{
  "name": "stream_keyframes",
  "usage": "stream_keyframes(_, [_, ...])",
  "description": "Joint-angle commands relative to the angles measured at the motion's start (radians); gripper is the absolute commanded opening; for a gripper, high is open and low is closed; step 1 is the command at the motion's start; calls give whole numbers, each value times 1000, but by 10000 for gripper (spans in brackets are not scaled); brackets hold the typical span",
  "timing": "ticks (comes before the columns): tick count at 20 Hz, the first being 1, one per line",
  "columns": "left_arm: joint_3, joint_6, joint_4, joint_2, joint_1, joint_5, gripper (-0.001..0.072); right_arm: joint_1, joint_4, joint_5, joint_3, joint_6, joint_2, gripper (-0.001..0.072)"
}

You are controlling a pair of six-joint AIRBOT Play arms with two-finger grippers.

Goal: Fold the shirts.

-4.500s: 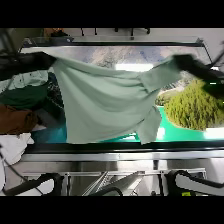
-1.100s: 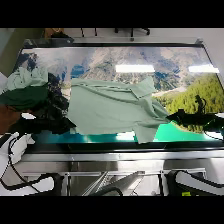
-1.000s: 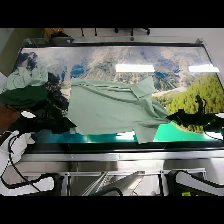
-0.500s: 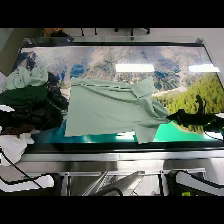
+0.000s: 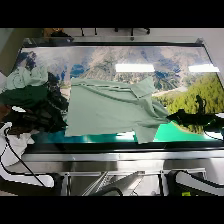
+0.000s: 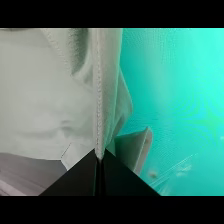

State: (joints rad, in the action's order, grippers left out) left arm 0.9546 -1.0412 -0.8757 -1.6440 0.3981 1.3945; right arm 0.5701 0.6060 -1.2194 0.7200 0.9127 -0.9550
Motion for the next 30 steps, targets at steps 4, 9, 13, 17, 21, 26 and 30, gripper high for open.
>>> stream_keyframes(4, [-1, 4, -11, -25, -103, -56, 465, 0, 0, -1, 0, 0, 1, 19])
stream_keyframes(9, [-28, 5, -22, -25, -211, -70, 464, 0, 0, -4, 0, 0, 1, 20])
stream_keyframes(13, [-37, 25, -19, -24, -203, -52, 15, 0, -2, -20, 0, 0, 1, 20])
stream_keyframes(17, [70, -7, 43, 39, -193, 29, 10, 2, -272, -88, 19, -107, 16, 19])
stream_keyframes(21, [397, -16, 271, 282, -168, 127, 10, 3, -774, -142, 292, -246, 81, 19])
stream_keyframes(26, [977, -153, 434, 518, -21, -28, 10, 112, -1026, 3, 829, -353, 189, 19])
stream_keyframes(30, [1159, -232, 433, 644, 214, -62, 11, 276, -814, 112, 1087, -301, 253, 19])
